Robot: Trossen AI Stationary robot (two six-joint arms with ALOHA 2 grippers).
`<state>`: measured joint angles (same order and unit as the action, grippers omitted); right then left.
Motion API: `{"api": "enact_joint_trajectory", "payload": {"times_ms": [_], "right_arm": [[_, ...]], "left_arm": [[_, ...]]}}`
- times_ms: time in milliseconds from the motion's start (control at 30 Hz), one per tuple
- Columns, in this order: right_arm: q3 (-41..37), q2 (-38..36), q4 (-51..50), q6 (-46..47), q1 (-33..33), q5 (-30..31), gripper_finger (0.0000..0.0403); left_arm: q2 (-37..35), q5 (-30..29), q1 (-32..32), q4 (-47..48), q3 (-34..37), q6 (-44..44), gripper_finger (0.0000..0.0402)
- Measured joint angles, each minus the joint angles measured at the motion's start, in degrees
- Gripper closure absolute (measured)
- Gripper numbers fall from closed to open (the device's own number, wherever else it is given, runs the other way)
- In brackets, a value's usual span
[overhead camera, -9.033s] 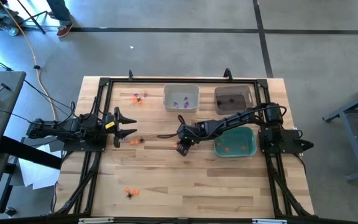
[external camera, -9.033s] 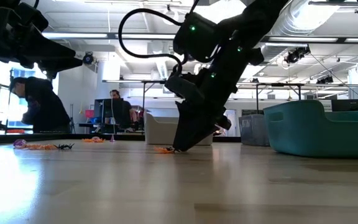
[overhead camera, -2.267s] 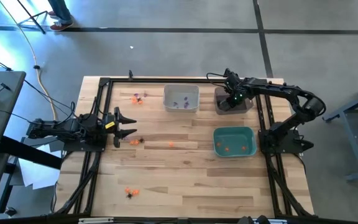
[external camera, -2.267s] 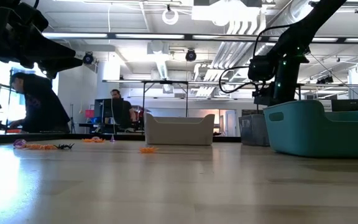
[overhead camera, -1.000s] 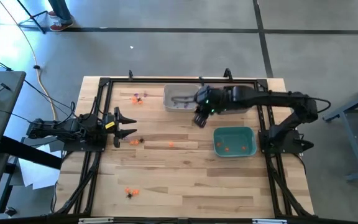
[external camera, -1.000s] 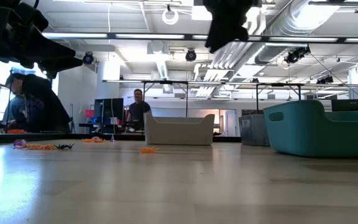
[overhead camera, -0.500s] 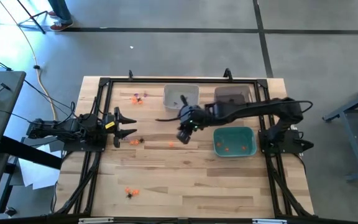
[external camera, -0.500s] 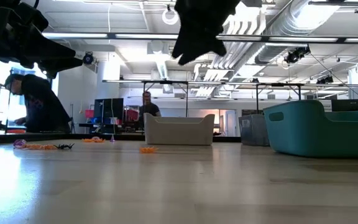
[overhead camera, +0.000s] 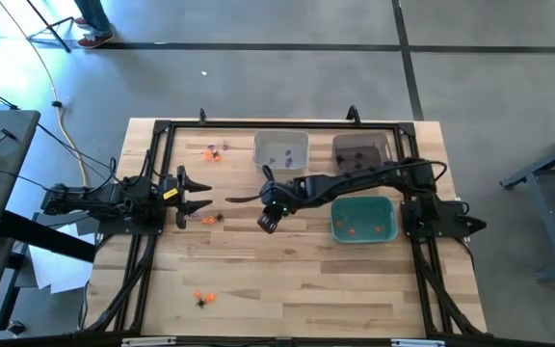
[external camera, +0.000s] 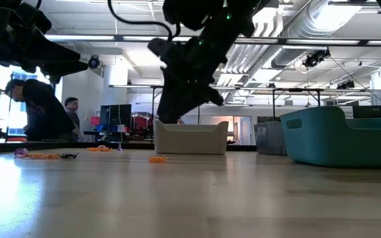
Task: Sort Halloween decoration
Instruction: Put the orange spider toy into the green bin
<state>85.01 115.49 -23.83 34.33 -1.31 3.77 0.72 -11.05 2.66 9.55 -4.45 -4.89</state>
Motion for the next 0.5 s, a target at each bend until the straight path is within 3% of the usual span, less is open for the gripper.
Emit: {"api": "enact_joint_trajectory", "payload": {"times_ms": [500], "right_arm": [[0.00, 4.62, 1.67, 0.19, -2.36, 1.21, 0.0281]], "left_arm": [[-0.01, 0.00, 0.02, 0.01, 0.00, 0.00, 0.0216]]}}
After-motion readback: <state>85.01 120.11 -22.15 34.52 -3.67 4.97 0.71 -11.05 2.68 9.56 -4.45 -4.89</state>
